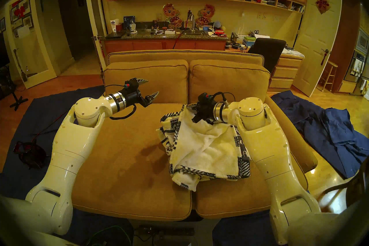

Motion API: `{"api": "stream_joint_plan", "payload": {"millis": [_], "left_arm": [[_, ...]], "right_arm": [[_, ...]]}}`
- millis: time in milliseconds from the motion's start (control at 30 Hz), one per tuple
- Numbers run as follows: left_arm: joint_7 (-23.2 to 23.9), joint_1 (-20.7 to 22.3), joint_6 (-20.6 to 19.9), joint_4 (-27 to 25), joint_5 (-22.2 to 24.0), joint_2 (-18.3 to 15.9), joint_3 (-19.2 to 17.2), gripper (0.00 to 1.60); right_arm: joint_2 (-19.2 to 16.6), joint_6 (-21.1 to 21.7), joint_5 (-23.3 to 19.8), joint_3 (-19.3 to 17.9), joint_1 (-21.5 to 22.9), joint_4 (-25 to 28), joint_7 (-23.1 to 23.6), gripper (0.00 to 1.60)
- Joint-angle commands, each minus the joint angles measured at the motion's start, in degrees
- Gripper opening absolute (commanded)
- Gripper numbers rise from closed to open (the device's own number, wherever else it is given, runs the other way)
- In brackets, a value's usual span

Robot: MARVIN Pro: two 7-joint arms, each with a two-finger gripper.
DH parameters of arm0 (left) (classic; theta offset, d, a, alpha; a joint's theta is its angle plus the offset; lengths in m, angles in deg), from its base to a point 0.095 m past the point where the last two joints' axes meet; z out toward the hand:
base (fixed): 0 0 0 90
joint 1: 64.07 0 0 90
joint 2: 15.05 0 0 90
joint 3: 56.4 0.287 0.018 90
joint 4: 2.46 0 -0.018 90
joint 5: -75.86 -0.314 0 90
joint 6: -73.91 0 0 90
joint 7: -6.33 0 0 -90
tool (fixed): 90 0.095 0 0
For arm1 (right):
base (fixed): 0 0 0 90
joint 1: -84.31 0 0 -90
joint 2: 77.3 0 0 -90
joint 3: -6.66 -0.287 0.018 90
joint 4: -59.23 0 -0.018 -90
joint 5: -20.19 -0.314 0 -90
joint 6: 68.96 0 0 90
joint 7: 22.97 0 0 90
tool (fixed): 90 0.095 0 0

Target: Fold the blanket in half twice

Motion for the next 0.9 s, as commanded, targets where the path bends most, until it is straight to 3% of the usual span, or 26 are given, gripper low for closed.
{"api": "stream_joint_plan", "payload": {"millis": [0, 367, 467, 867], "left_arm": [[-0.13, 0.89, 0.18, -0.51, -0.15, -0.12, -0.14, 1.6], [-0.11, 0.85, 0.17, -0.5, -0.1, -0.1, -0.17, 1.6], [-0.1, 0.83, 0.17, -0.5, -0.09, -0.09, -0.18, 1.6], [-0.07, 0.8, 0.16, -0.49, -0.07, -0.07, -0.2, 1.6]], "right_arm": [[-5.89, 0.36, -2.59, -6.09, -5.99, 6.31, 3.11, 0.0], [-11.3, 3.84, -5.44, -15.1, -14.67, 12.13, 10.8, 0.0], [-12.32, 4.51, -5.68, -19.08, -18.49, 13.48, 12.56, 0.0], [-11.65, 7.26, -4.52, -31.3, -27.54, 13.71, 18.88, 0.0]]}}
